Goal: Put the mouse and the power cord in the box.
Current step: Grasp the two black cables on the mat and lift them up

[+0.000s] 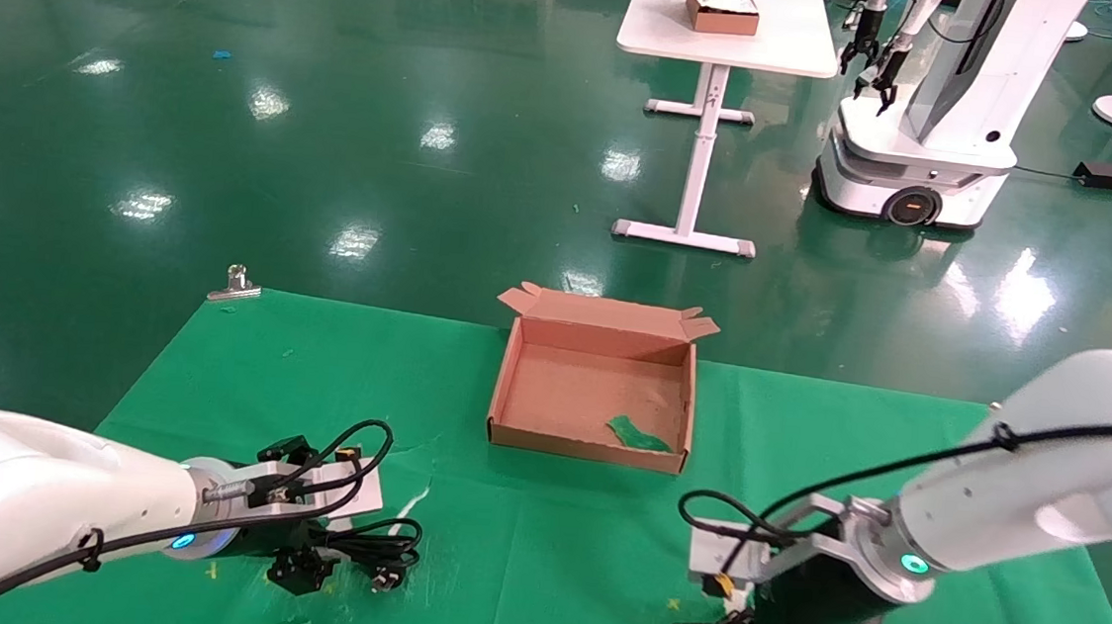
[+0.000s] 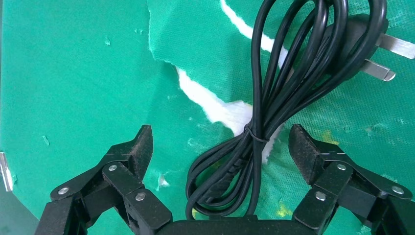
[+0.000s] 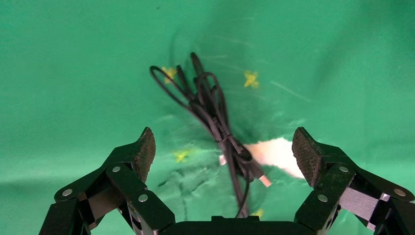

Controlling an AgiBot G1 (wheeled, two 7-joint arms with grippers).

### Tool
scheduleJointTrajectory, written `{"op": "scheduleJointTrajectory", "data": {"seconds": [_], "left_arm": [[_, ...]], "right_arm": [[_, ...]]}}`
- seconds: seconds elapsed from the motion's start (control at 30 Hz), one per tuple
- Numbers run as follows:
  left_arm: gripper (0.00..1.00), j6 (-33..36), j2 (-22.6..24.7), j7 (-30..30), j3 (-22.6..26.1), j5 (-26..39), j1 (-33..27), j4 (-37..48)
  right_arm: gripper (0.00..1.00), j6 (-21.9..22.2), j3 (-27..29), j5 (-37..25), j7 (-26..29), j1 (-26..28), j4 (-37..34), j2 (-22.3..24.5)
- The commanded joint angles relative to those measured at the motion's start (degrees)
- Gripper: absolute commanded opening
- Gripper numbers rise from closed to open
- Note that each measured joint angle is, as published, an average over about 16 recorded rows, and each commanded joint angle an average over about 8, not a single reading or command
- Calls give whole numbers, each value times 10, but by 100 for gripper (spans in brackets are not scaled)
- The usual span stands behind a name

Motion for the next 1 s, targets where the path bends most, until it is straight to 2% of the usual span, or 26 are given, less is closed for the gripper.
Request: {"op": "scheduleJointTrajectory", "data": {"seconds": [0.03,0.27,0.3,0.53,0.57,1.0], "left_arm": [[100,0,0,0,0,0,0,0],[100,0,0,0,0,0,0,0],[89,0,0,0,0,0,0,0],[2,0,0,0,0,0,0,0],[0,0,0,0,0,0,0,0],[0,0,0,0,0,0,0,0]], "right_arm": [[100,8,-4,-5,-17,10,-36,-19],[100,34,-9,-15,-47,28,-119,-51],[92,37,-9,-16,-49,31,-127,-54],[5,46,-10,-20,-54,36,-146,-60],[0,45,-10,-19,-54,36,-145,-60],[0,40,-9,-16,-51,32,-132,-54]]}}
